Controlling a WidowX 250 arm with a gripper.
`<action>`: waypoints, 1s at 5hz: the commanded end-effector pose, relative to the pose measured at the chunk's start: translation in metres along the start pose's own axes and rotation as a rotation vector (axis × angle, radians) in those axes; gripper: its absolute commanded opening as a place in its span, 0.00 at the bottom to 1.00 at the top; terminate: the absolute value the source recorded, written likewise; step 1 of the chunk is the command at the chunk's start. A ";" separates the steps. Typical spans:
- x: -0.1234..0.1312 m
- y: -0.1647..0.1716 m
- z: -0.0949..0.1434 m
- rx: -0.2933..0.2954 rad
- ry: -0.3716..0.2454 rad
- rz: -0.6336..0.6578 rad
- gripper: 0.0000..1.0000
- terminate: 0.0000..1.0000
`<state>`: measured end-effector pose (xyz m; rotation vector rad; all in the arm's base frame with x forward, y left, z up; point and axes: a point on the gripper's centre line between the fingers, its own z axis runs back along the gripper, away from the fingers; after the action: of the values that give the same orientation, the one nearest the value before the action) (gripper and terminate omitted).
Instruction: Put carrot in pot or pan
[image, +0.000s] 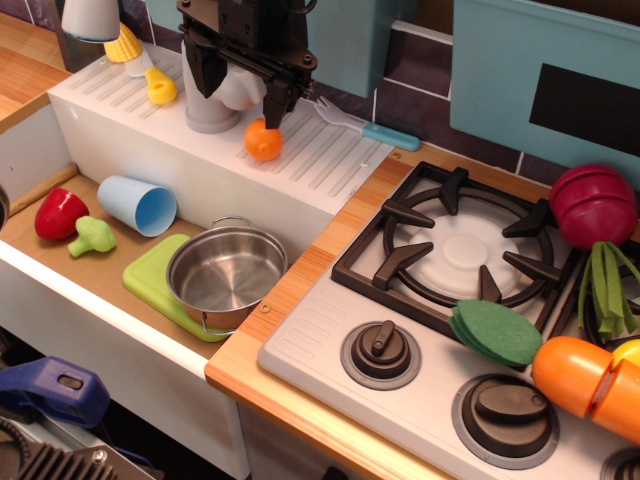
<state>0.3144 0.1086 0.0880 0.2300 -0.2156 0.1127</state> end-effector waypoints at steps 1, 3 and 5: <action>0.000 0.000 0.000 0.000 0.000 0.000 1.00 0.00; 0.015 0.002 -0.009 0.090 -0.080 0.110 1.00 0.00; 0.027 0.009 -0.025 0.064 -0.155 0.163 1.00 0.00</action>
<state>0.3416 0.1262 0.0541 0.2520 -0.3593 0.2548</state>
